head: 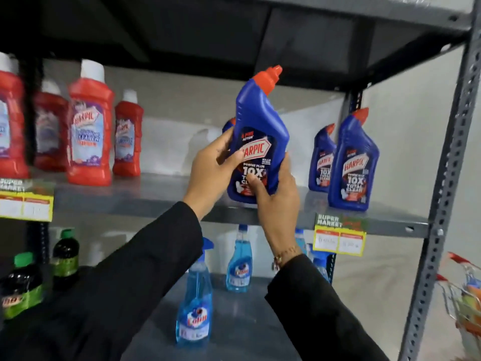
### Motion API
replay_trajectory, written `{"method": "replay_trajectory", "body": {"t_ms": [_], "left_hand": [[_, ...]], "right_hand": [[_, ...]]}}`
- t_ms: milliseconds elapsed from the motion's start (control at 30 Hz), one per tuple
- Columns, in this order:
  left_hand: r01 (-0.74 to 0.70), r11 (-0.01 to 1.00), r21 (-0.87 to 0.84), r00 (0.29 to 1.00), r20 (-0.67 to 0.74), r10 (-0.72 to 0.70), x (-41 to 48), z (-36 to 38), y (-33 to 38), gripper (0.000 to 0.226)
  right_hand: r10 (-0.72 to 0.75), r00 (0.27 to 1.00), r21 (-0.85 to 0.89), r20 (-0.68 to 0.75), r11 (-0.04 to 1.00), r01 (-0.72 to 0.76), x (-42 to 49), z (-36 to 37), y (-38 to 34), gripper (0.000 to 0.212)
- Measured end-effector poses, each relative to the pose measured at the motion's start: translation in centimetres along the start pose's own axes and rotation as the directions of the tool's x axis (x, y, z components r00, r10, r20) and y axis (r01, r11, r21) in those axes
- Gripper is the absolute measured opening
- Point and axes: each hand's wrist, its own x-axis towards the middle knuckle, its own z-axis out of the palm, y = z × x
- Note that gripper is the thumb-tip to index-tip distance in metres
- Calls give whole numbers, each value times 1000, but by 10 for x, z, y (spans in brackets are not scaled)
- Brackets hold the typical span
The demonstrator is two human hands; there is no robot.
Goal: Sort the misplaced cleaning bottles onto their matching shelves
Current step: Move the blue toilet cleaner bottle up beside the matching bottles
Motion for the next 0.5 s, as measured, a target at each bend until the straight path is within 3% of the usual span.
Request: {"method": "replay_trajectory", "body": {"t_ms": [100, 267, 500], "left_hand": [[67, 997, -30, 998, -6, -67, 24, -2, -10, 46], [180, 981, 72, 984, -14, -179, 46, -1, -41, 45], [230, 960, 156, 973, -7, -232, 51, 2, -59, 45]], "right_hand": [[42, 994, -33, 105, 999, -39, 32, 13, 2, 61], [173, 956, -68, 237, 984, -162, 53, 31, 18, 43], [237, 940, -63, 246, 972, -228, 54, 36, 37, 40]]}}
